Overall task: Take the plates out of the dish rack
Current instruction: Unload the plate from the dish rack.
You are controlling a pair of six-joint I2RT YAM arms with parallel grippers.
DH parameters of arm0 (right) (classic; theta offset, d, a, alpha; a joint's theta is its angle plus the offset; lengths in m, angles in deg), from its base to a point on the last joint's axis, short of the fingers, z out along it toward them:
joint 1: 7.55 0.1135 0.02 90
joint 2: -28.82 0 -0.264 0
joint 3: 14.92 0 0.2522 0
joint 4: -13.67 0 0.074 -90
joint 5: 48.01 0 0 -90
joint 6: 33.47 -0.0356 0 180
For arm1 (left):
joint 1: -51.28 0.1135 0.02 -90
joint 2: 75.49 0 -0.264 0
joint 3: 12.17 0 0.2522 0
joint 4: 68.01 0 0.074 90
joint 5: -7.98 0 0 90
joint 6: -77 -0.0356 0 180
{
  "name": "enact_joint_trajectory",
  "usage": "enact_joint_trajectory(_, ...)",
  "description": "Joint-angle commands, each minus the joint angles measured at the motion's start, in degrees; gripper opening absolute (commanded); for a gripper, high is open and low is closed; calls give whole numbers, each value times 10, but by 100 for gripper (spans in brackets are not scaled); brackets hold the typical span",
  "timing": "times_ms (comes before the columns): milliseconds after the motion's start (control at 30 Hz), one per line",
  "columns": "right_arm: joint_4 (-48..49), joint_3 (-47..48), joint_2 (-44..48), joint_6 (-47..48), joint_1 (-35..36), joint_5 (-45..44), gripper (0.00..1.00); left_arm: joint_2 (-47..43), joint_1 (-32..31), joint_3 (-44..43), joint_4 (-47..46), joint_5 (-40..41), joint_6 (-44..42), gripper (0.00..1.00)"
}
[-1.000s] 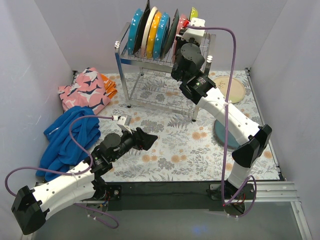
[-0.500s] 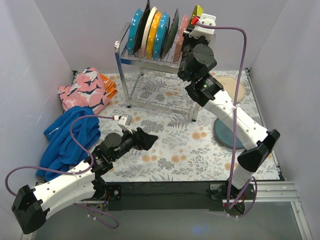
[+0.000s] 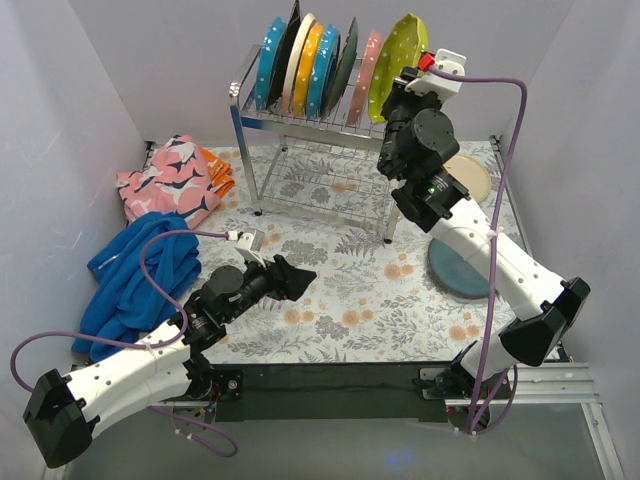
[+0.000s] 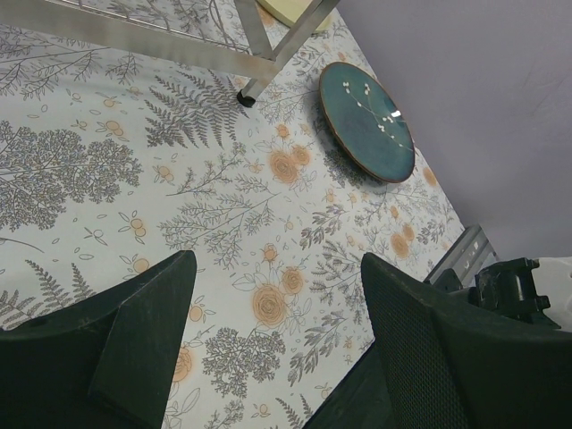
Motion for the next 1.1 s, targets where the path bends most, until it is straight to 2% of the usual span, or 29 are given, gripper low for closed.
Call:
enact_joint_trajectory(0,58,-20,48,-38,-10,12,1,-3,-3,3,-10,-4,-3,73)
enact_joint_trajectory(1067,26,-176,167,-317,-74,89,1,16,-3,0,-33,-23,15,73)
